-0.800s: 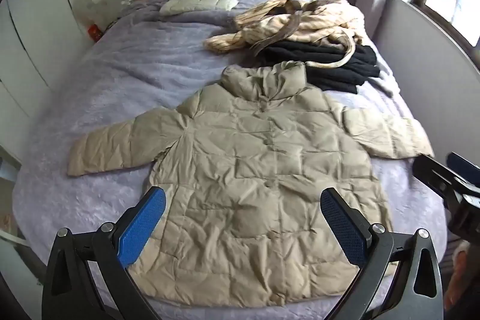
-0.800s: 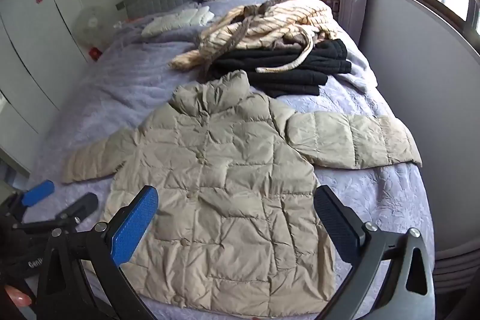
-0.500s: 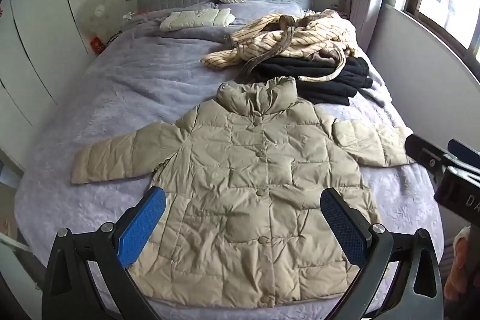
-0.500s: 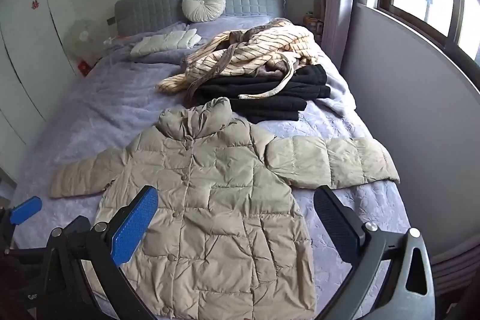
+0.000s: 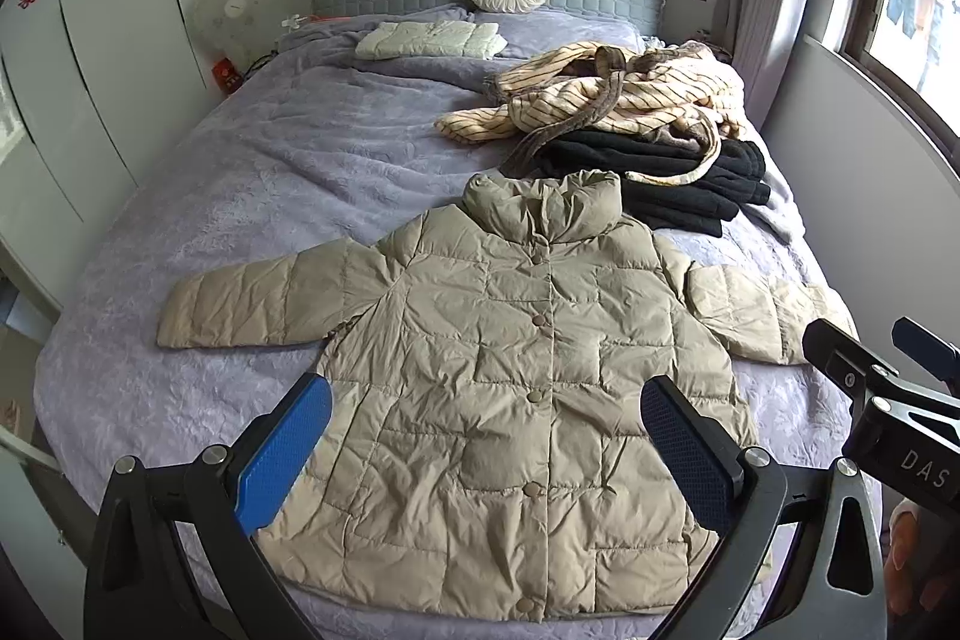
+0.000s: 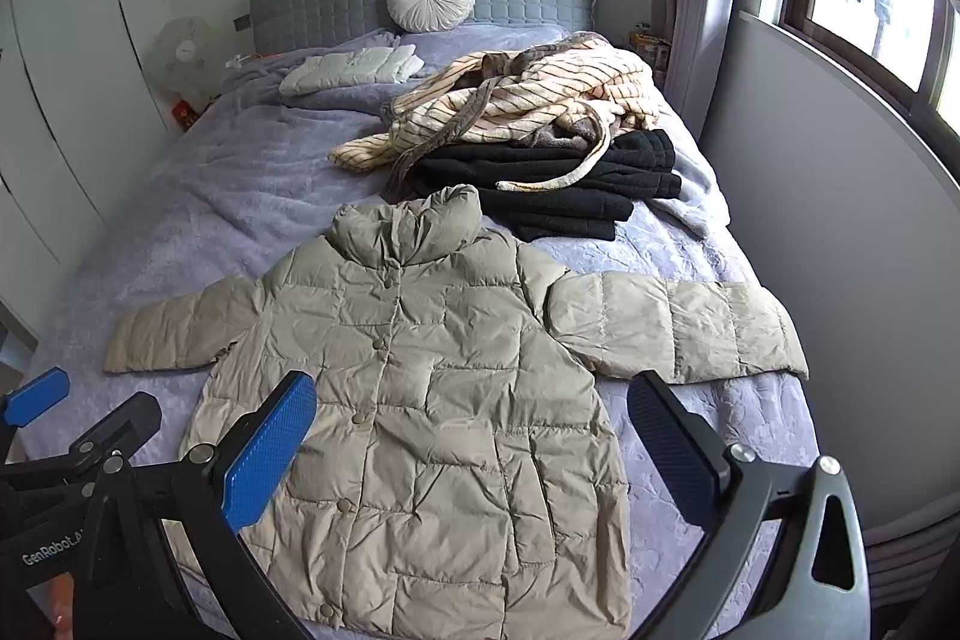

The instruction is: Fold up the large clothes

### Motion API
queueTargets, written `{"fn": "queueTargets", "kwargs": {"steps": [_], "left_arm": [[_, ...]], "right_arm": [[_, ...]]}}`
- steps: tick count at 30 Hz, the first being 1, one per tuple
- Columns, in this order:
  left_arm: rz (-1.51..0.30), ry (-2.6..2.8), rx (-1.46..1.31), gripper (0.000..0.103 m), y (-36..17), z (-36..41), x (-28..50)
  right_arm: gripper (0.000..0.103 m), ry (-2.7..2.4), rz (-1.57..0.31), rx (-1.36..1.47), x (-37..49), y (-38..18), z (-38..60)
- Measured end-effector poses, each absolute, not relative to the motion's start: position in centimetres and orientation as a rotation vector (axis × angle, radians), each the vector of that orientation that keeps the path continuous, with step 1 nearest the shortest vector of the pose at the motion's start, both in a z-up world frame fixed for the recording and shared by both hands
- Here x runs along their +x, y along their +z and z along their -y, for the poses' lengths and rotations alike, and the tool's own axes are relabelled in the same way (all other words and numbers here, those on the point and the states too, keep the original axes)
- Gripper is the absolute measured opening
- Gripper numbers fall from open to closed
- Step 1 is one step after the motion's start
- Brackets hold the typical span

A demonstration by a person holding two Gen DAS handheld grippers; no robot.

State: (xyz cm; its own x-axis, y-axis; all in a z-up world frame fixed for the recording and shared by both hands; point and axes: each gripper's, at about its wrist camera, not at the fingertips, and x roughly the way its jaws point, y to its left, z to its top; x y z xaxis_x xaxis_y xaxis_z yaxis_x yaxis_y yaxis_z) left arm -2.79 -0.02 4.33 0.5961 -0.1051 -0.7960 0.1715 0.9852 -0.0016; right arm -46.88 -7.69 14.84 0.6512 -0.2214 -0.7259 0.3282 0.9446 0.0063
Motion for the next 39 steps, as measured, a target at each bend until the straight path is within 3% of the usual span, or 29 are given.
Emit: {"fn": "queueTargets", "kwargs": {"steps": [39], "left_arm": [[-0.918, -0.156, 0.084, 0.103, 4.7, 0.0, -2.8]], "right_arm": [[0.103, -0.313, -0.811, 0.155, -47.1, 13.8, 7.3]]}}
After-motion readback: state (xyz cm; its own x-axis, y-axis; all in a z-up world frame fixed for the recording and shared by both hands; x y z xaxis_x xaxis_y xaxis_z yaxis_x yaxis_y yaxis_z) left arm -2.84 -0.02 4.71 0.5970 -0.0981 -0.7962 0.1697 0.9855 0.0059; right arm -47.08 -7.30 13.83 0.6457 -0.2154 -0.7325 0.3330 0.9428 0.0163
